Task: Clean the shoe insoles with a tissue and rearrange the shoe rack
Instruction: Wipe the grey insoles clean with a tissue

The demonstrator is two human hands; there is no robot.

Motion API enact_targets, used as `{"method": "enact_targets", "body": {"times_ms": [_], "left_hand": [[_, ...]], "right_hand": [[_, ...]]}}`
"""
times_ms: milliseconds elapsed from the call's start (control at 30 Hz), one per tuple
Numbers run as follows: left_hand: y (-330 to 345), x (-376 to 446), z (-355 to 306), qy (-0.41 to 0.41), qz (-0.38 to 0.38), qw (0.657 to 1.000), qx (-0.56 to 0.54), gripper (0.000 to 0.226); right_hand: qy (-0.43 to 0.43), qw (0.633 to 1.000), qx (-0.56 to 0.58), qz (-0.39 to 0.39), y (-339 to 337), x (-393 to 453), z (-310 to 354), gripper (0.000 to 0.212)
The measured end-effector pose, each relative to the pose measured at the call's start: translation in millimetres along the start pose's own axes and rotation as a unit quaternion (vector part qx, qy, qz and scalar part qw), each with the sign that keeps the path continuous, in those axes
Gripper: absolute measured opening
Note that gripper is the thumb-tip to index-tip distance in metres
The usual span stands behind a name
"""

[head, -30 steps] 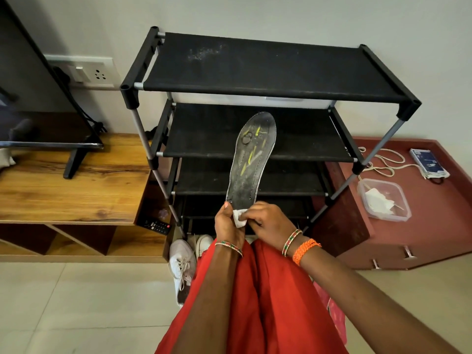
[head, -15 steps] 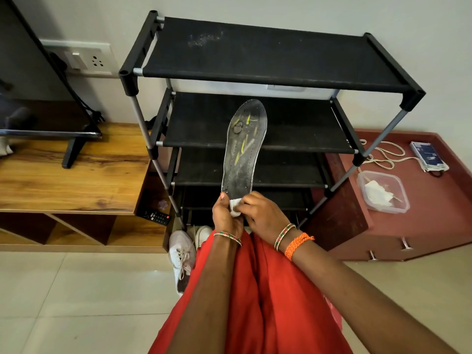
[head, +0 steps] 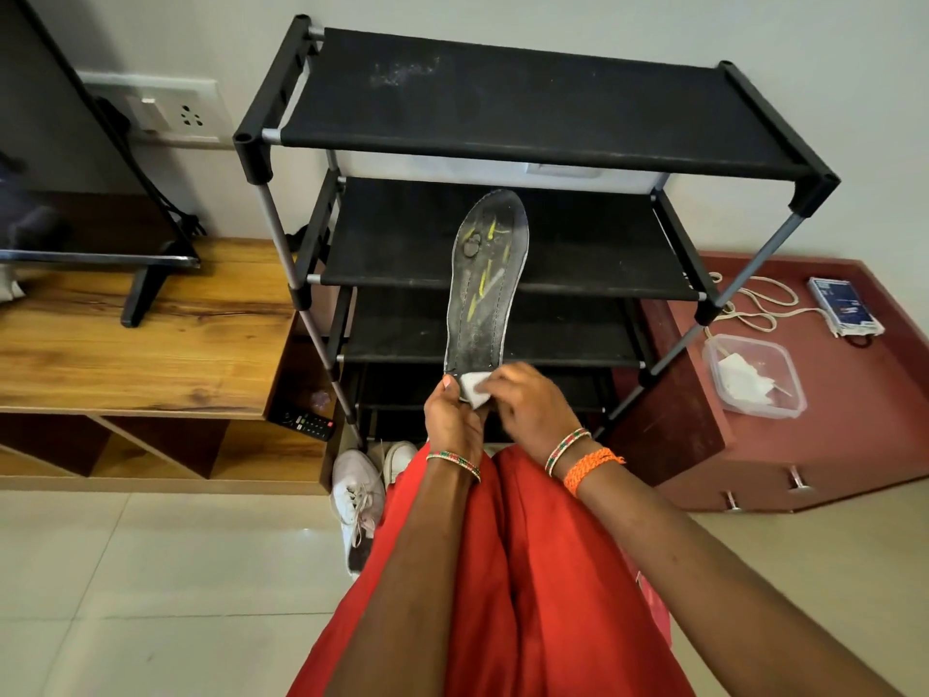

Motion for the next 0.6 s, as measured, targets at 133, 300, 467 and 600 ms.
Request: {"method": "enact_targets", "body": {"times_ms": [133,300,467,600], "left_hand": [[5,-6,-4,0.019,0.022,1.0,-0.007,0.031],[7,-5,-2,0.015,0.032,0.999,0.001,0.032],[6,-12,-5,0.011,0.061,0.994,-0.087,0.051],[6,-13,-8,0.025,0.071,0.994,-0.085,0.06]], "right_hand": [[0.107,0.988,0.058,-0.097,-22,9,-28,0.026],[0.065,0.993,0.046,-0.086,-33,21,-8,0.017],[-0.036,0.994,0.075,0.065,8,10,28,0.02],[-0.021,0.992,0.12,0.033,2,21,24,0.02]]}}
Point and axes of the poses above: each hand's wrist, its own x-axis towards the middle knuckle, its own y-axis out of the palm, z = x × y, the point moved 4 cm from there along x, towards the middle knuckle, and after that the axes turned 11 degrees about z, right-handed, at the moved point
